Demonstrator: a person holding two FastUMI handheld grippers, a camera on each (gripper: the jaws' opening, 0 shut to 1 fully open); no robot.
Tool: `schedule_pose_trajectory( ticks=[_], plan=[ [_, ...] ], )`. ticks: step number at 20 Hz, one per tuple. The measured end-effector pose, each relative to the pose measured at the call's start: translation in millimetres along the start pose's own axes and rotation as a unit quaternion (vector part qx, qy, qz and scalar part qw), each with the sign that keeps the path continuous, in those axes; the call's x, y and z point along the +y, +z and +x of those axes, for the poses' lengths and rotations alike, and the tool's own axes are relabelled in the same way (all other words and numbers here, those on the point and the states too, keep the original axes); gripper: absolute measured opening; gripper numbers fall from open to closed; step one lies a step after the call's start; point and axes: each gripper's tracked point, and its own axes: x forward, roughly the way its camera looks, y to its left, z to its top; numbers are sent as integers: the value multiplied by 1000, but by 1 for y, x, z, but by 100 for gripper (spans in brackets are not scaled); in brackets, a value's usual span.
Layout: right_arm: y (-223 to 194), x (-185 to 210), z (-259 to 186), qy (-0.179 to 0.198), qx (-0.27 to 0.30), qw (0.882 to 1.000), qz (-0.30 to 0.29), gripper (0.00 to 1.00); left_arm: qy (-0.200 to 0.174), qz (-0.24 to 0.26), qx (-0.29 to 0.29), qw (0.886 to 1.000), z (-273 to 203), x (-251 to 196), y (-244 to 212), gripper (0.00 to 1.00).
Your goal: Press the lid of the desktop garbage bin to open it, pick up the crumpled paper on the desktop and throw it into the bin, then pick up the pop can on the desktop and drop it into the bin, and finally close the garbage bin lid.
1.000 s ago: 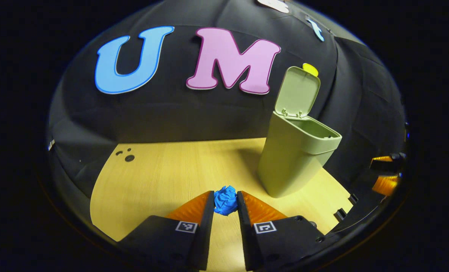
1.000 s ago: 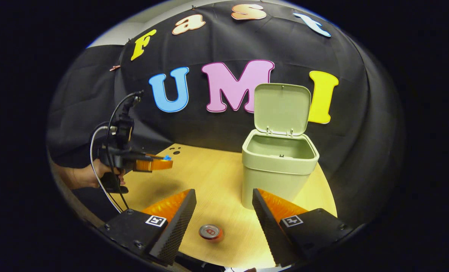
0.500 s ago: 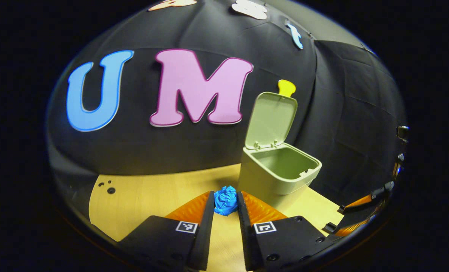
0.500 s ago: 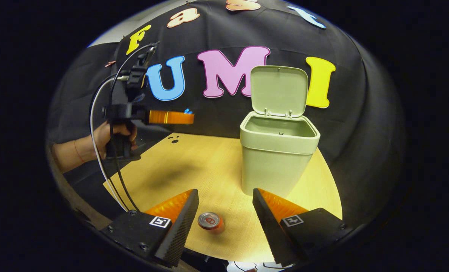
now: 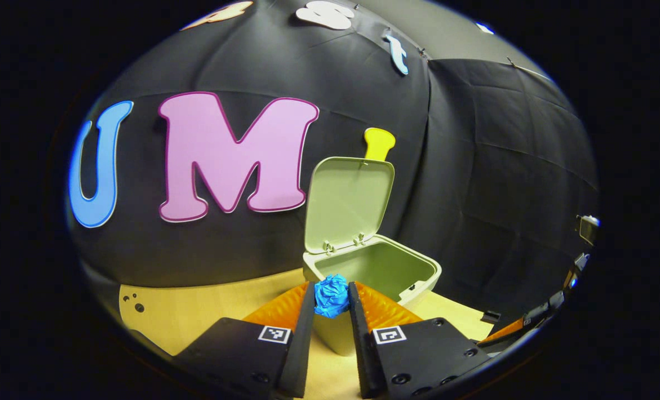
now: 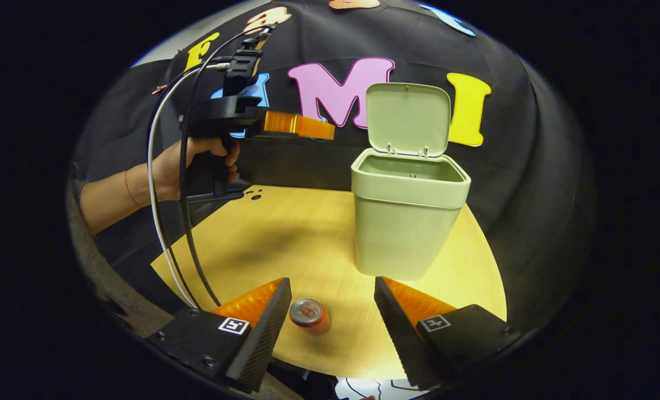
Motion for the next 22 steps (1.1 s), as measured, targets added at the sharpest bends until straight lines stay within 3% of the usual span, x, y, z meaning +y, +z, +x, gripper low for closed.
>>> schedule_pose_trajectory(
  ticks=[10, 18, 22],
  plan=[
    [-8, -13, -1, -13, 3, 1000, 24, 95, -36, 23, 26, 999, 65, -32, -3, 40],
    [-5, -28, 2, -32, -2, 999, 43, 97, -42, 28, 58, 997, 95, -34, -23, 41],
    [-7, -34, 4, -36, -3, 998, 48, 98, -44, 32, 64, 996, 102, -36, -26, 47]
  ],
)
